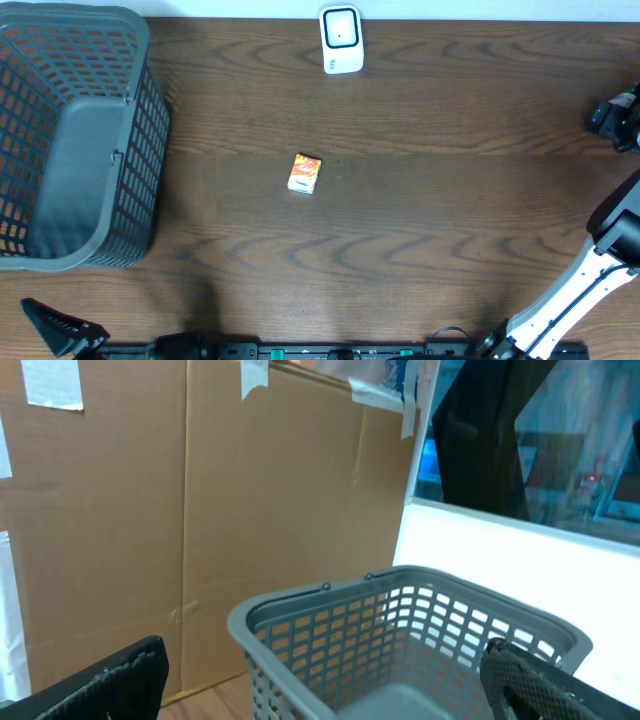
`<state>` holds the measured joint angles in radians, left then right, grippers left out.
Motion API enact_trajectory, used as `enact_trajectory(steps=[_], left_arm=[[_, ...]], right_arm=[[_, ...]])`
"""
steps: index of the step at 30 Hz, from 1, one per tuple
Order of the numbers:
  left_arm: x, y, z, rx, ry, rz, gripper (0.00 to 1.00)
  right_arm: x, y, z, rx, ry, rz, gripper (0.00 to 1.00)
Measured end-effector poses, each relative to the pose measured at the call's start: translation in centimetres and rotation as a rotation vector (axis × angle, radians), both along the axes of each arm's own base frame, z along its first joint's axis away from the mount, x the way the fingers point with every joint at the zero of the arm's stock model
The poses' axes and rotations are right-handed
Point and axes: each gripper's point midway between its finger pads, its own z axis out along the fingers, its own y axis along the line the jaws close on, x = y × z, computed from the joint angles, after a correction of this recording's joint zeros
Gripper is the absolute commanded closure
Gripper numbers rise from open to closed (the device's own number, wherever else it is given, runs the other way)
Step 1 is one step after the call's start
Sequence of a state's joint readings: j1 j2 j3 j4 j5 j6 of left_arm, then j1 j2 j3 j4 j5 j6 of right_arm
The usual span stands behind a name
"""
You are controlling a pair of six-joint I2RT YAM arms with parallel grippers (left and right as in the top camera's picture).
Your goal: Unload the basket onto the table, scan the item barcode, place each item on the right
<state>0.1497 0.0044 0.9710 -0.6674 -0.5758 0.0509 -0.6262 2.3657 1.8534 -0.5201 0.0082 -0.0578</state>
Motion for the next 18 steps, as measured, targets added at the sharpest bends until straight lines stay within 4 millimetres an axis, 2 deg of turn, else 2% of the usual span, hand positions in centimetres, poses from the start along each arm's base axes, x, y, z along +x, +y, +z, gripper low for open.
enact_trajectory(steps=[7,11,18], left_arm=[[0.2,0.0,-1.3,-0.011,0.060,0.000,0.01],[0.2,0.0,-1.3,-0.011,0.061,0.000,0.01],[0.4,0.1,-2.3,-0.018,0.105,0.000,0.01]], right_arm=[[-0.6,0.8,-0.5,0.141,-0.047,-0.210,0.01],[0.1,1.7,-0.5,0.263,-0.122,-0.336,0.01],[1.5,1.7,0.3,0.368,-0.235,-0.477,0.01]])
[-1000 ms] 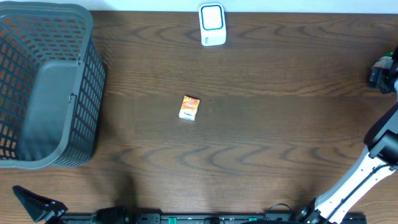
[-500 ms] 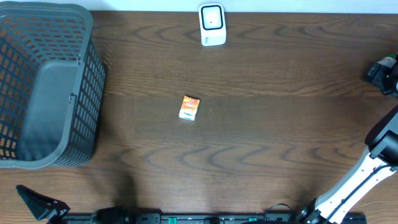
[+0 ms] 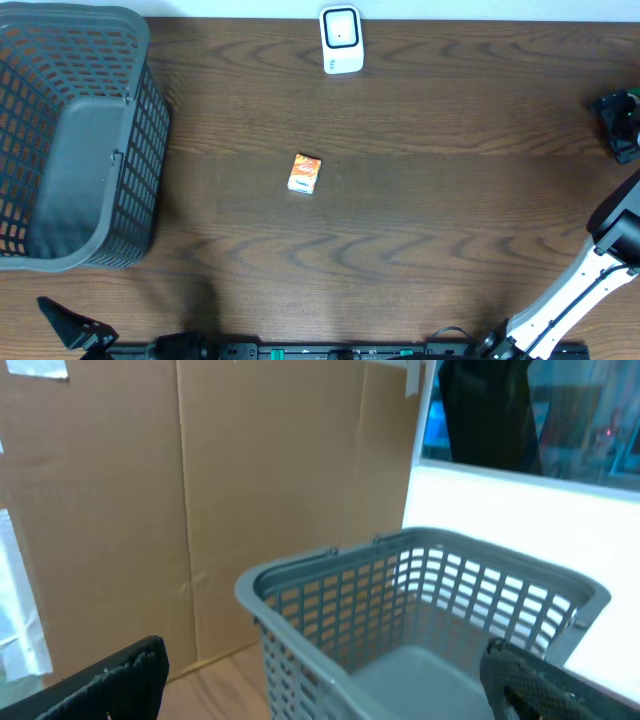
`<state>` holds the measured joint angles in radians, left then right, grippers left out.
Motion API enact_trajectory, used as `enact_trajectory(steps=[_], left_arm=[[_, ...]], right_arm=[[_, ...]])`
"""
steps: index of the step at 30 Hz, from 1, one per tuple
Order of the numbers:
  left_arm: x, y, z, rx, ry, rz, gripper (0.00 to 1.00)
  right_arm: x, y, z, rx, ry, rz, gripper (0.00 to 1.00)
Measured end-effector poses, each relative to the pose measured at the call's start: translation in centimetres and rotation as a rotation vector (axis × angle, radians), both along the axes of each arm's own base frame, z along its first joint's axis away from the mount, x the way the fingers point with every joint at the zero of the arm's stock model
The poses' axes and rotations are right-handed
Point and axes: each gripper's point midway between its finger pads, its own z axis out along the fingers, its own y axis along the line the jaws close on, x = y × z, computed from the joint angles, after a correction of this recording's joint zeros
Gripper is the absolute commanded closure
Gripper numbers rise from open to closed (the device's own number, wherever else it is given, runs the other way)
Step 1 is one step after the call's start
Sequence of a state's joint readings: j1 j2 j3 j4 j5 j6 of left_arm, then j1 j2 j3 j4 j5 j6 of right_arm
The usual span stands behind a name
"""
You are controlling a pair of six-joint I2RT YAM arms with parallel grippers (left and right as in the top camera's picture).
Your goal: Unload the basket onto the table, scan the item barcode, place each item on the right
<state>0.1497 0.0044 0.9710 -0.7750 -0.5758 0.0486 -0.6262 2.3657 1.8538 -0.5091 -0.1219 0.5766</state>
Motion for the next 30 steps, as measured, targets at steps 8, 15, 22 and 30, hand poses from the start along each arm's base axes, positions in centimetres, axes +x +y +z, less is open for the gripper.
enact_trajectory(steps=[8,15,22,30], left_arm=[[0.1,0.0,-1.3,-0.009,0.060,0.000,0.01],[0.1,0.0,-2.3,-0.017,0.108,0.000,0.01],[0.1,0.0,-2.5,-0.018,0.114,0.000,0.01],[0.1,0.0,-2.5,-0.018,0.114,0.000,0.01]], right_arm=[[0.6,-1.5,0.7,-0.090,-0.006,-0.107,0.18],[2.0,-0.9,1.4,-0.173,-0.010,-0.073,0.47],[1.7,-0.7,1.3,-0.196,0.029,-0.049,0.48],[-1.1,-2.1,1.1,-0.170,0.108,-0.057,0.49]])
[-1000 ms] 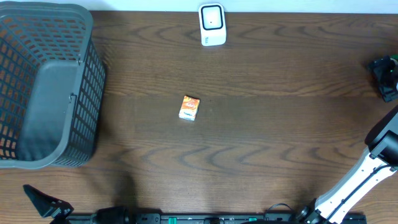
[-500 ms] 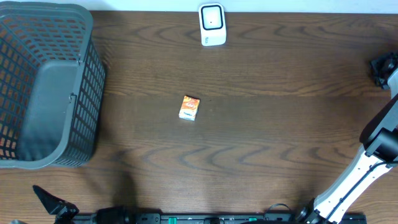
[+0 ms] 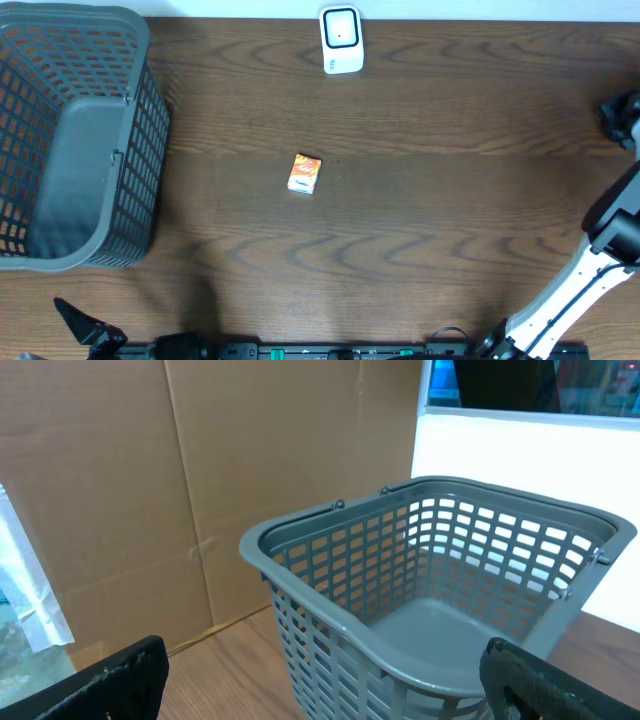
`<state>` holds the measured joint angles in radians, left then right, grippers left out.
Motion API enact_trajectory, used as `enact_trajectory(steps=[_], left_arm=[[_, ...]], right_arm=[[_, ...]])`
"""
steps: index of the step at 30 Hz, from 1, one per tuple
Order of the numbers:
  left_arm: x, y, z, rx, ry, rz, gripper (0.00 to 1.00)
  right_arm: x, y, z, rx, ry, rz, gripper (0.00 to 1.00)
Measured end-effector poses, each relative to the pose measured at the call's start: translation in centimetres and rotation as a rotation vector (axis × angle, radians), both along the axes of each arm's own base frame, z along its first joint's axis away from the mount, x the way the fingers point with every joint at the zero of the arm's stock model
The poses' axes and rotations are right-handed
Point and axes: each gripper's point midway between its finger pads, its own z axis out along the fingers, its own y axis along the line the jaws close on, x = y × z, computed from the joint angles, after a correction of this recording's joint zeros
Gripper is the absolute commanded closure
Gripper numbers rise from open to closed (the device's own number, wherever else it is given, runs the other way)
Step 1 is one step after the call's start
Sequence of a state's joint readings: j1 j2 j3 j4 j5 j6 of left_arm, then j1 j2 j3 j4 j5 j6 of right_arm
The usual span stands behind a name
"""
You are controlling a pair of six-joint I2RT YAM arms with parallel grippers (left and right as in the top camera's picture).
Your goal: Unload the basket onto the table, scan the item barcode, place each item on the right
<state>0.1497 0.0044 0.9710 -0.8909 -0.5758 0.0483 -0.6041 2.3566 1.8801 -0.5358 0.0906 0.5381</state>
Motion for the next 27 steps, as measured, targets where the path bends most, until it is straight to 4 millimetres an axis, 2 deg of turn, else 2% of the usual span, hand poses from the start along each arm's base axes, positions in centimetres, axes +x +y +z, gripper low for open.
enact_trajectory(steps=[3,12,13,15,16,18,21,23,25,27], left_arm=[[0.0,0.0,0.0,0.000,0.000,0.000,0.01],[0.0,0.0,0.0,0.000,0.000,0.000,0.01],[0.0,0.0,0.0,0.000,0.001,0.000,0.01],[0.0,0.0,-0.1,0.000,0.005,0.000,0.01],[0.0,0.0,-0.1,-0.001,0.007,0.000,0.01],[0.0,0.0,-0.3,-0.002,0.015,0.000,0.01],[0.0,0.0,-0.4,-0.003,0.020,0.000,0.01],[0.0,0.0,-0.5,-0.004,0.024,0.000,0.01],[0.0,0.0,-0.6,-0.004,0.026,0.000,0.01],[0.0,0.0,-0.6,-0.004,0.026,0.000,0.01]], right_arm=[[-2.4,-1.6,0.0,0.022,0.036,-0.042,0.47],[-12.4,-6.7,-0.2,0.118,0.155,-0.229,0.44],[-13.4,-7.1,-0.2,0.126,0.161,-0.248,0.41],[-14.8,-7.7,-0.3,0.139,0.172,-0.265,0.27],[-15.8,-7.8,-0.9,0.160,0.192,-0.261,0.17],[-16.6,-7.5,-1.8,0.188,0.211,-0.253,0.01],[-16.9,-6.9,-2.9,0.214,0.229,-0.221,0.01],[-16.2,-6.9,-2.6,0.207,0.212,-0.198,0.01],[-15.7,-6.9,-1.9,0.197,0.194,-0.185,0.01],[-15.0,-6.8,-0.5,0.170,0.171,-0.167,0.01]])
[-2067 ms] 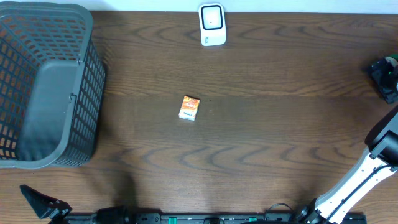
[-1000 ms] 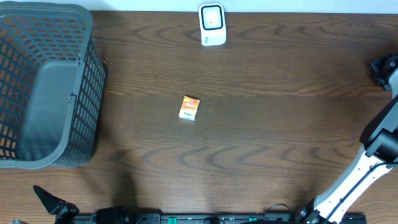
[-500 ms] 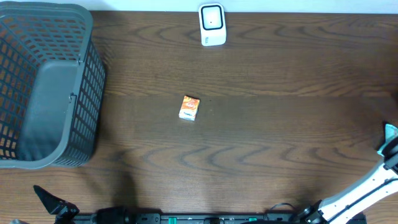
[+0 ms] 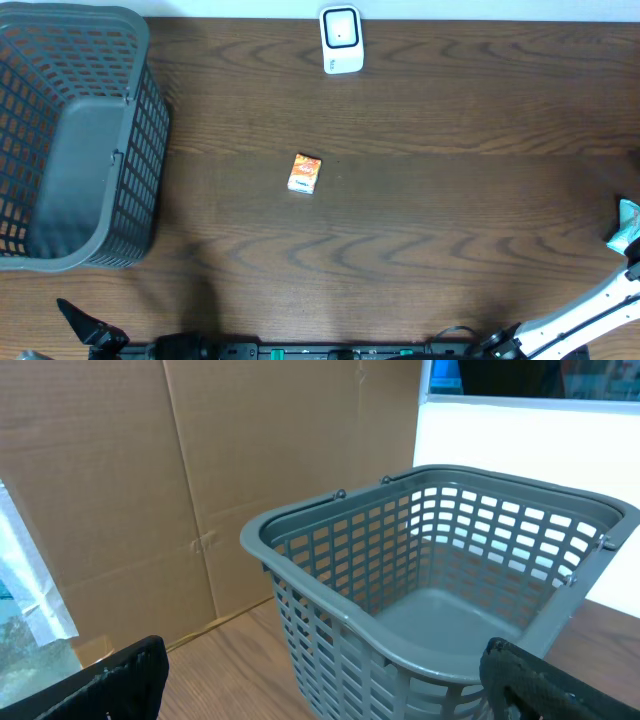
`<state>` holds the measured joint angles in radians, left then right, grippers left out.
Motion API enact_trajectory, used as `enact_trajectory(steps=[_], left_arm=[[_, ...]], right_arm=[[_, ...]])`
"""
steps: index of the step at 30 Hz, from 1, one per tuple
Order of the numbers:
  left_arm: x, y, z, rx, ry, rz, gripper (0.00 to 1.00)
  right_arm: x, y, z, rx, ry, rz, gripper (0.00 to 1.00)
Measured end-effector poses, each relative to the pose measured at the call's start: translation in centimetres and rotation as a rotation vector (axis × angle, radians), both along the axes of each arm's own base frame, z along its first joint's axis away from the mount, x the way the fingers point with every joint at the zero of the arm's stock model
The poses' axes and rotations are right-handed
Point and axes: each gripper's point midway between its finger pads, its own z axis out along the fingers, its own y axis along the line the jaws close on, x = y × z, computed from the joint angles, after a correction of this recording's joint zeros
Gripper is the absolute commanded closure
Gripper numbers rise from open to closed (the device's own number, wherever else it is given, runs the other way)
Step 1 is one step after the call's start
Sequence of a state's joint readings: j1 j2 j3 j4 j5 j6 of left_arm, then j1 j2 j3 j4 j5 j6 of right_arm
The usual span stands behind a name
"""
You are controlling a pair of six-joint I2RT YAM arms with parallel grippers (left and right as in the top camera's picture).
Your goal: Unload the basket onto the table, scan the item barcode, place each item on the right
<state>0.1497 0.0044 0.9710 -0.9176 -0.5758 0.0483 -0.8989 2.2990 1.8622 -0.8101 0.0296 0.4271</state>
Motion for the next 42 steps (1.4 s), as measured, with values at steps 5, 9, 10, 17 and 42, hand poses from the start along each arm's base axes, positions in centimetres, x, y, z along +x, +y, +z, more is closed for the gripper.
enact_trajectory(steps=[5,9,10,17,42], left_arm=[[0.0,0.0,0.0,0.000,0.001,0.000,0.01],[0.0,0.0,-0.2,-0.002,0.011,0.000,0.01],[0.0,0.0,-0.4,-0.003,0.018,0.000,0.01],[0.2,0.0,-1.0,-0.007,0.044,0.000,0.00],[8.9,1.3,-7.1,-0.392,-0.327,0.027,0.00]], right_arm=[[2.6,0.9,8.3,-0.132,-0.110,0.065,0.01],[4.4,3.3,14.3,-0.211,-0.185,0.127,0.01],[4.9,4.3,15.5,-0.218,-0.200,0.150,0.01],[11.0,14.6,17.2,-0.102,-0.307,0.461,0.01],[9.3,67.1,9.0,0.155,-0.139,1.920,0.01]])
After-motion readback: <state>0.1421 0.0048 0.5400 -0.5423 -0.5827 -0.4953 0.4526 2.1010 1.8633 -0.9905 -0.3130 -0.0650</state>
